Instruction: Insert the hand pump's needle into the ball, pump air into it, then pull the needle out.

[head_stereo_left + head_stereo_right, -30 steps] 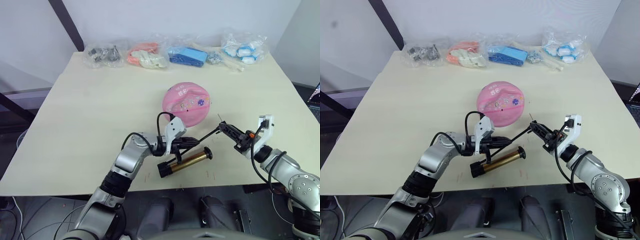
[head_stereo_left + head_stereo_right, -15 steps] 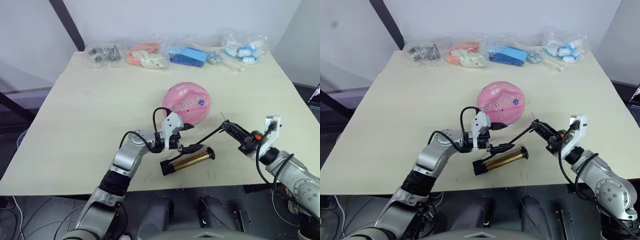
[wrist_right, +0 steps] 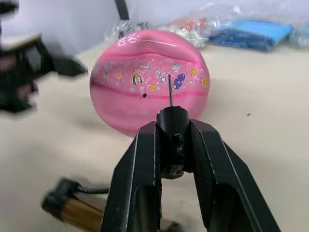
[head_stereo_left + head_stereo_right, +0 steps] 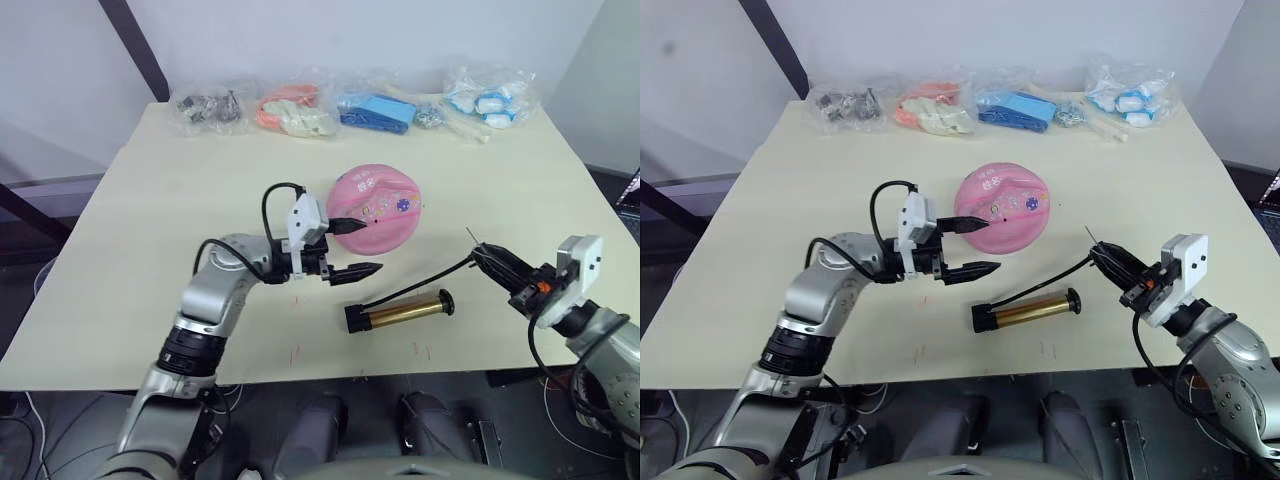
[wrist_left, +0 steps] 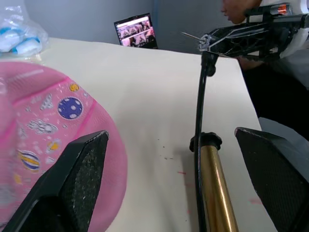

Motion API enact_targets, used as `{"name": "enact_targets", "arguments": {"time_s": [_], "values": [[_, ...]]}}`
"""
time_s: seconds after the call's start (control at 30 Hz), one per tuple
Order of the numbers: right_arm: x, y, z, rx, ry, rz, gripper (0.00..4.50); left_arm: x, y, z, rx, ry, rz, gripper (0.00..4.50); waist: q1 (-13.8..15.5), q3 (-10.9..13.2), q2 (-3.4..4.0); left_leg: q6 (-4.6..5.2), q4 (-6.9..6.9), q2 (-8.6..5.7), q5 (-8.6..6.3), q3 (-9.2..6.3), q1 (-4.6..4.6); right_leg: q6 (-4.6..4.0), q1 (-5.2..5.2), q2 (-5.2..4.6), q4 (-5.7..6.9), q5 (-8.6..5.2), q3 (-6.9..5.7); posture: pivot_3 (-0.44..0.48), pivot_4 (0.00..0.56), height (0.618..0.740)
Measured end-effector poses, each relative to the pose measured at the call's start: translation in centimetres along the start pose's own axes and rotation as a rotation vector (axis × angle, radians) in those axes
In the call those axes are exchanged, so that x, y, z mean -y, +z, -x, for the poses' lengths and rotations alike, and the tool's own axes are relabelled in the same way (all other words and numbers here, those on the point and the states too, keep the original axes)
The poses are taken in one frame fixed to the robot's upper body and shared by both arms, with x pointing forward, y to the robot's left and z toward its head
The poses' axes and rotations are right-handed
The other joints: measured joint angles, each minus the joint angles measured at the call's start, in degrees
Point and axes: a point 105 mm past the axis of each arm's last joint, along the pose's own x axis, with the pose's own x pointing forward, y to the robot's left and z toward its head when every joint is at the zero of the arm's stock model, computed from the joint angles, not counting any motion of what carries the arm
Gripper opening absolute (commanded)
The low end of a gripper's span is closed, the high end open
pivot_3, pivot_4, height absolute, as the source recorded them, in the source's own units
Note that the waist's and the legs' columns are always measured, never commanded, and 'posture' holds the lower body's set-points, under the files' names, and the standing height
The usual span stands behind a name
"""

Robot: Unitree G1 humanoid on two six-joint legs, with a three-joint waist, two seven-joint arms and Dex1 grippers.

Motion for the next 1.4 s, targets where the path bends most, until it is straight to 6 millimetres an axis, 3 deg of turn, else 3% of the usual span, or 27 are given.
{"name": "enact_targets", "arguments": {"time_s": [0.1,0.17,0.33,0.43,0.73,0.93,1.2,1.33,1.4], "values": [[-1.0,0.6,-0.2,0.008,0.089,0.131,0.35,-0.9,1.0,0.5,-0.022,-0.015,-0.017,4.45,-0.08,0.01,-0.01,-0.01,0.01,0.0,0.0,0.01,0.01,0.05,0.0,0.01,0.01,-0.02,0.0,0.0,0.15,0.74],[-2.2,1.0,-0.8,0.019,0.17,0.225,0.35,-2.7,2.1,1.5,-0.018,0.023,-0.005,4.45,-0.33,0.03,-0.03,-0.01,0.01,0.02,0.01,-0.02,0.02,0.18,0.0,0.04,0.03,-0.1,-0.03,0.0,0.15,0.74],[-2.8,1.5,-1.1,0.044,0.208,0.283,0.35,-4.5,3.2,1.7,-0.008,0.055,-0.005,4.45,-0.55,0.06,-0.09,-0.04,0.01,-0.02,0.02,-0.02,-0.02,-0.02,0.0,-0.01,-0.02,0.02,-0.02,0.0,0.15,0.74],[-3.0,1.7,-1.4,0.062,0.222,0.301,0.35,-6.5,3.7,1.7,-0.038,0.117,-0.027,4.45,-0.55,0.13,-0.21,-0.16,0.0,-0.02,0.09,-0.03,-0.01,-0.03,0.0,-0.01,-0.02,0.02,-0.03,0.0,0.15,0.74],[-3.4,1.8,-1.8,0.088,0.23,0.29,0.35,-9.9,2.1,-0.1,-0.147,0.249,-0.037,4.45,-0.71,0.21,-0.35,-0.16,0.01,-0.03,0.09,-0.07,-0.07,-0.02,-0.04,0.0,0.01,0.02,-0.07,0.0,0.15,0.74],[-3.5,1.8,-1.9,0.097,0.223,0.292,0.35,-9.6,0.8,-1.8,-0.194,0.255,-0.003,4.45,-1.15,0.23,-0.38,-0.18,0.01,-0.04,0.1,-0.04,-0.07,-0.02,-0.06,-0.01,0.04,0.02,-0.03,0.0,0.15,0.74],[-3.5,1.7,-1.9,0.1,0.216,0.288,0.35,-9.5,0.6,-1.9,-0.203,0.289,-0.011,4.45,-1.17,0.23,-0.38,-0.13,0.03,-0.04,0.07,-0.05,-0.03,-0.02,-0.06,-0.01,0.11,0.03,-0.02,0.0,0.15,0.74],[-3.5,1.8,-1.9,0.102,0.216,0.287,0.35,-9.4,0.5,-1.8,-0.201,0.291,-0.012,3.75,-1.15,0.23,-0.38,-0.16,0.03,-0.04,0.09,-0.05,-0.02,-0.03,-0.06,-0.01,0.13,0.03,-0.02,0.0,0.15,0.74],[-3.5,2.0,-2.1,0.109,0.219,0.294,0.35,-9.5,0.2,-1.6,-0.201,0.312,-0.009,2.64,-1.16,0.23,-0.38,-0.18,0.03,-0.04,0.1,-0.03,-0.02,-0.03,-0.06,-0.01,0.12,0.03,0.0,0.0,0.15,0.74]]}}
